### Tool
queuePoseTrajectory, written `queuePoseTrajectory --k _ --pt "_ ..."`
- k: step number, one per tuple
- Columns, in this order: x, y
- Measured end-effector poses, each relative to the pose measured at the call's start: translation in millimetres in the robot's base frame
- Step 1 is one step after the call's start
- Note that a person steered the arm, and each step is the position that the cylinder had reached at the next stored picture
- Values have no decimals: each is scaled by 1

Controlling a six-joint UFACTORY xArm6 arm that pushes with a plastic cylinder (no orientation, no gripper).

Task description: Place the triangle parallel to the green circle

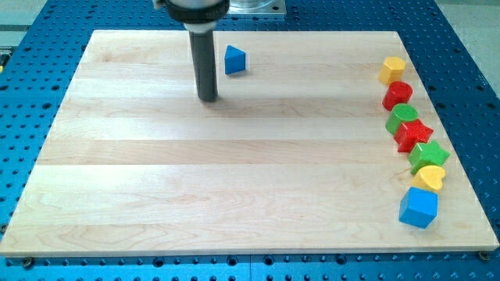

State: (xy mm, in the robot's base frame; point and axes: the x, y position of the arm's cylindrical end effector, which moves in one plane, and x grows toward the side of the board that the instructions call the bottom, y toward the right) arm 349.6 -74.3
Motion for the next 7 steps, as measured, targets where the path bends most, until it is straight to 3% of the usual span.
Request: queuePoseTrajectory --k 1,2,3,4,5,6,7 --pt "-21 -49" --pt "22 -24" --pt "117 39" --pt "71 14" --pt "30 -72" --pt "-43 -87" --pt "-87 -34"
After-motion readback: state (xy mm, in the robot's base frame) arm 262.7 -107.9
